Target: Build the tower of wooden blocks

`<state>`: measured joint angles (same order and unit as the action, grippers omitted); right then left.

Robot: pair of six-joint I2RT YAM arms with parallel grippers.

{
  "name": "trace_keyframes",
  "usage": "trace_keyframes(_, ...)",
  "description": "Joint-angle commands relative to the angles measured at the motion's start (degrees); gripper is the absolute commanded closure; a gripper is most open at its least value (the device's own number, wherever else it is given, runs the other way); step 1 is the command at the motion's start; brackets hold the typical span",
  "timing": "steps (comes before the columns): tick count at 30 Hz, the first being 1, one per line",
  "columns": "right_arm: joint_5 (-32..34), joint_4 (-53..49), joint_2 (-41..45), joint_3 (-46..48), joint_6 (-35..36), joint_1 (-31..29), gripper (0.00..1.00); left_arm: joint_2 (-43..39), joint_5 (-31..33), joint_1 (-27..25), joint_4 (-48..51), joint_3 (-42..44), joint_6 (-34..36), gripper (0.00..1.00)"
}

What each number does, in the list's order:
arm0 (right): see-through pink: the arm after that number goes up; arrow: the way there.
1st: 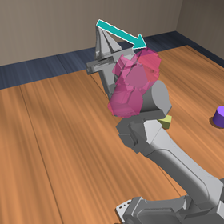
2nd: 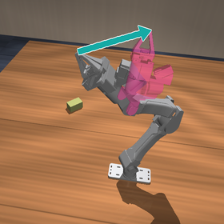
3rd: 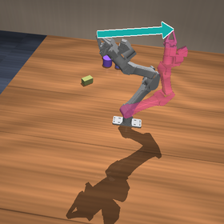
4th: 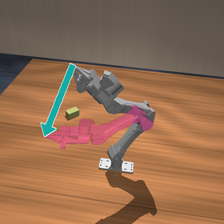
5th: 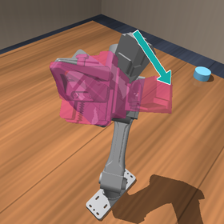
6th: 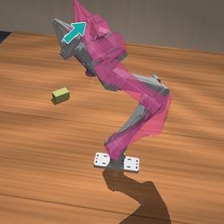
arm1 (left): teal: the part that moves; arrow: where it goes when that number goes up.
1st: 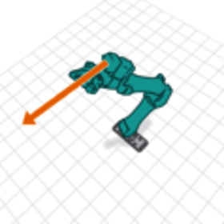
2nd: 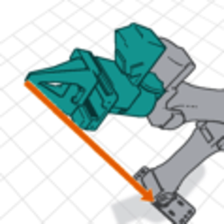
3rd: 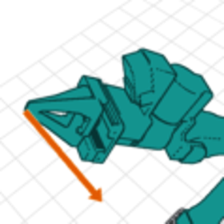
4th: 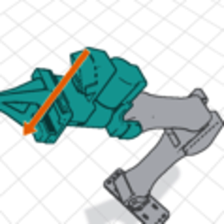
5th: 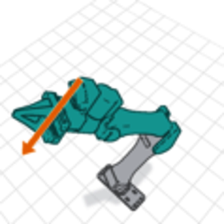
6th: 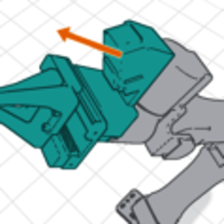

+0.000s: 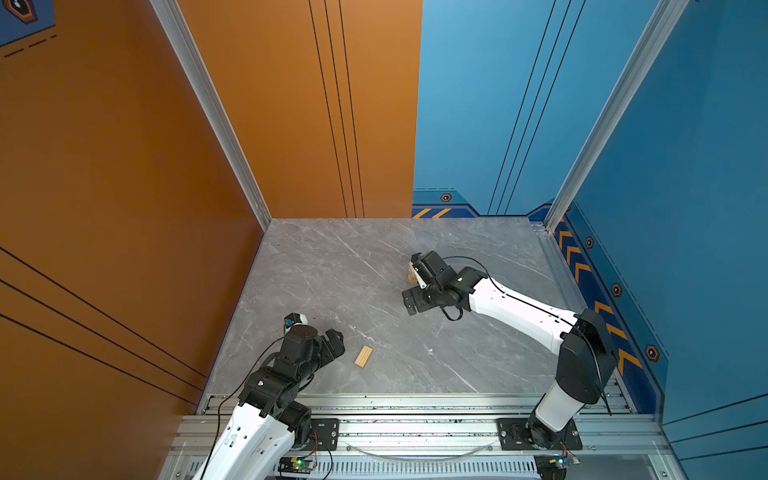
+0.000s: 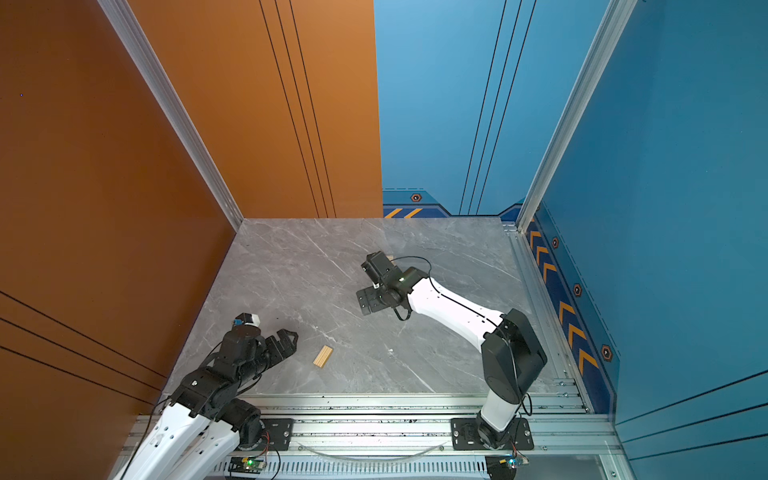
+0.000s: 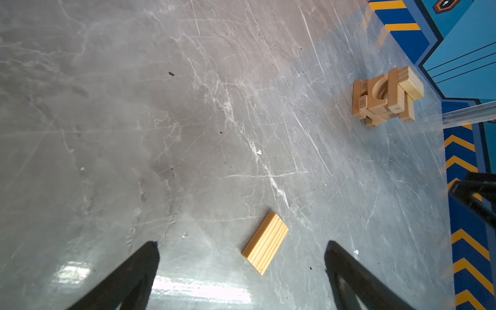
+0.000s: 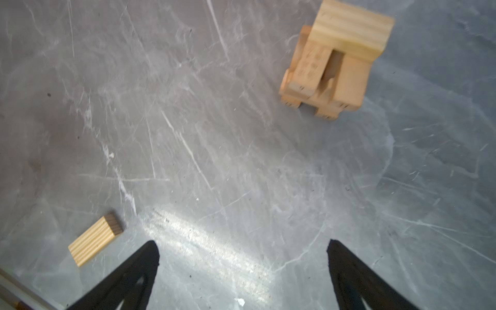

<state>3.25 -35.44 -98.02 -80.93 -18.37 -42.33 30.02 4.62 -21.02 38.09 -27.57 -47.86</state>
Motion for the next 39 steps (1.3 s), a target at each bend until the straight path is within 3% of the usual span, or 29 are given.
trace_keyframes(1,-0.8,-0.6,-3.4,-2.9,0.7,1.8,0.02,2.8,-3.0,0.4,-3.4,-2.9,2.6,0.02)
trace_keyframes(10,-5.2,1.5,-10.7,-9.3,-0.6,7.7,0.11,10.2,-4.8,-0.5,-10.3,-3.2,2.8,0.02)
trace_keyframes(17,-6.4,2.0,-15.8,-12.8,-0.7,8.9,0.11,13.4,-4.9,-0.8,-12.3,-3.5,3.5,0.02)
trace_keyframes(39,-10.5,4.2,-20.5,-15.9,-0.5,12.0,0.10,14.1,-4.4,-0.7,-12.7,-4.2,4.6,0.02)
